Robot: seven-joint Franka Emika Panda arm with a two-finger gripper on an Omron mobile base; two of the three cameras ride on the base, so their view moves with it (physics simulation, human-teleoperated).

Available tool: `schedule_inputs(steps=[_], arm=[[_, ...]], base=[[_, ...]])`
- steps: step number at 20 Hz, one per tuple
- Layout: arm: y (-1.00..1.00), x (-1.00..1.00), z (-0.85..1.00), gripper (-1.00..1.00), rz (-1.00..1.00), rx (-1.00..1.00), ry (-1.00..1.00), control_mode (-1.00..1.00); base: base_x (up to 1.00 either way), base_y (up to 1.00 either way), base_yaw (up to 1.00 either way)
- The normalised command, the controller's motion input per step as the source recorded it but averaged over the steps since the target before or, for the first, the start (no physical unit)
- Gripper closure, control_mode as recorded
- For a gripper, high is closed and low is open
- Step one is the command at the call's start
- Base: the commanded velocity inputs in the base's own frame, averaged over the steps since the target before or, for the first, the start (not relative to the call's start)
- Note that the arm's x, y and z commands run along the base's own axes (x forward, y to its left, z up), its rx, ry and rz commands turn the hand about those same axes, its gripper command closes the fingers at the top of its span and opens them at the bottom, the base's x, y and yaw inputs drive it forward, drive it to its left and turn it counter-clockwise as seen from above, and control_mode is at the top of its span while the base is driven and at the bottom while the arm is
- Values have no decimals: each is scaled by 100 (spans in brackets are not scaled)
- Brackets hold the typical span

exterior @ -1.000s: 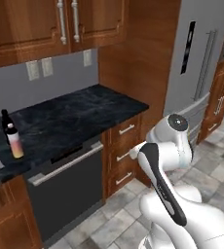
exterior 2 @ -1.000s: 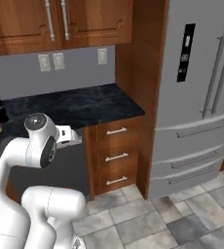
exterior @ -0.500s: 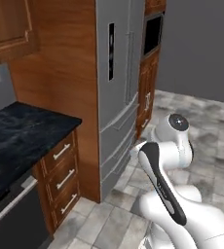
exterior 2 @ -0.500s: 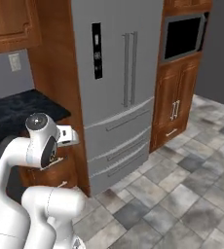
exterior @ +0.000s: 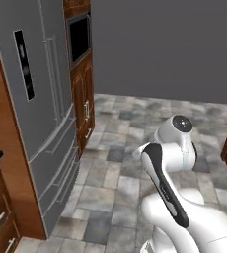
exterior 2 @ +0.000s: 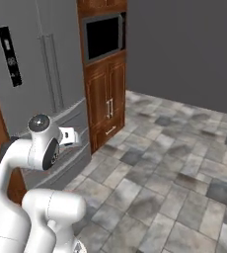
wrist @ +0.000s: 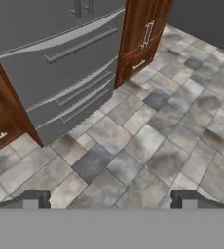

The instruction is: Place the large bottle from the dining counter next to the other large bottle outside the sink, and place the small bottle from the dining counter next to the other small bottle inside the sink.

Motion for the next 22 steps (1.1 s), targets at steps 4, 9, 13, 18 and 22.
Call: schedule_inputs(steps=[4,9,13,18,22], arm=[[0,0,0,-100,0,0,0,100],[0,0,0,-100,0,0,0,100],[0,0,0,-100,0,0,0,100],[0,0,0,-100,0,0,0,100],[0,0,0,-100,0,0,0,100]], base=[[66,-80,-42],[100,-43,-36],[100,-4,-30],[100,0,-28],[100,0,-29]])
